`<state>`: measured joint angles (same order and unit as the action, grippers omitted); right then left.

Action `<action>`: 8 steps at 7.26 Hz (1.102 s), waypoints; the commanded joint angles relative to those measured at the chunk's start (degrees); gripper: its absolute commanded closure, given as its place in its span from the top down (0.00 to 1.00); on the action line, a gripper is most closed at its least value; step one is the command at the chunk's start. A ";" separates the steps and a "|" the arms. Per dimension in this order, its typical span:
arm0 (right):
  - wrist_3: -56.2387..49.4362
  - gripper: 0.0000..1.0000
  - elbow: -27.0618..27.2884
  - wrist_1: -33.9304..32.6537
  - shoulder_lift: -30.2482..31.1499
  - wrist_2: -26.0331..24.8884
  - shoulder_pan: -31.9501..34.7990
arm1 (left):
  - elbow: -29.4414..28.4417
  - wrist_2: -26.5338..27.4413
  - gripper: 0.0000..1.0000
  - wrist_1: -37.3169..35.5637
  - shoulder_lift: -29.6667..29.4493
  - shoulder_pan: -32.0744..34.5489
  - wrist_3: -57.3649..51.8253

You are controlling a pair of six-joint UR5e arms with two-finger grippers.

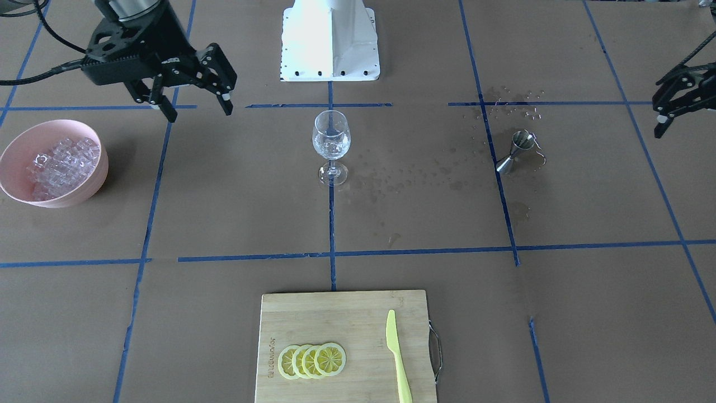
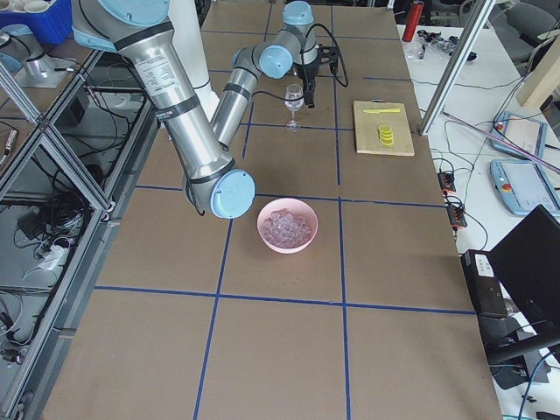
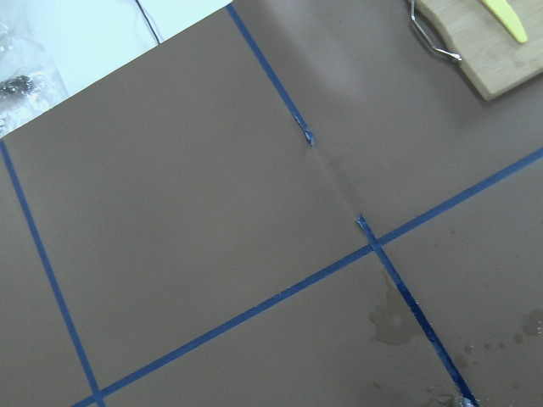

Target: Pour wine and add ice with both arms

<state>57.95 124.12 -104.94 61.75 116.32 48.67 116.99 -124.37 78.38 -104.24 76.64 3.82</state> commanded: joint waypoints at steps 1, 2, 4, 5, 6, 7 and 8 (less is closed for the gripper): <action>-18.40 1.00 -1.85 -5.79 5.20 0.31 7.45 | -4.65 -0.26 1.00 1.25 0.35 3.06 -0.22; -27.01 1.00 -5.35 -5.89 7.05 0.92 10.71 | -6.84 -0.78 1.00 2.56 0.44 4.56 -0.13; -39.08 1.00 -10.02 -5.89 10.66 5.03 17.31 | -9.24 -2.62 1.00 2.92 5.24 4.66 -0.40; -46.80 1.00 -12.13 -5.71 12.85 9.58 22.04 | -10.28 -6.89 1.00 6.84 9.19 4.75 -0.40; -53.57 1.00 -14.06 -5.36 15.57 10.50 25.74 | -12.12 -10.59 1.00 11.92 13.15 5.27 -0.40; -54.51 1.00 -15.04 -5.27 16.82 11.72 28.56 | -13.44 -10.98 1.00 16.07 15.71 6.32 -0.40; -54.69 1.00 -16.01 -4.92 18.92 13.39 29.98 | -13.81 -10.98 1.00 17.59 16.78 7.81 -0.48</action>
<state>4.97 109.54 -110.21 78.19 127.69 75.90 104.19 -134.58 92.60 -89.84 82.86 3.41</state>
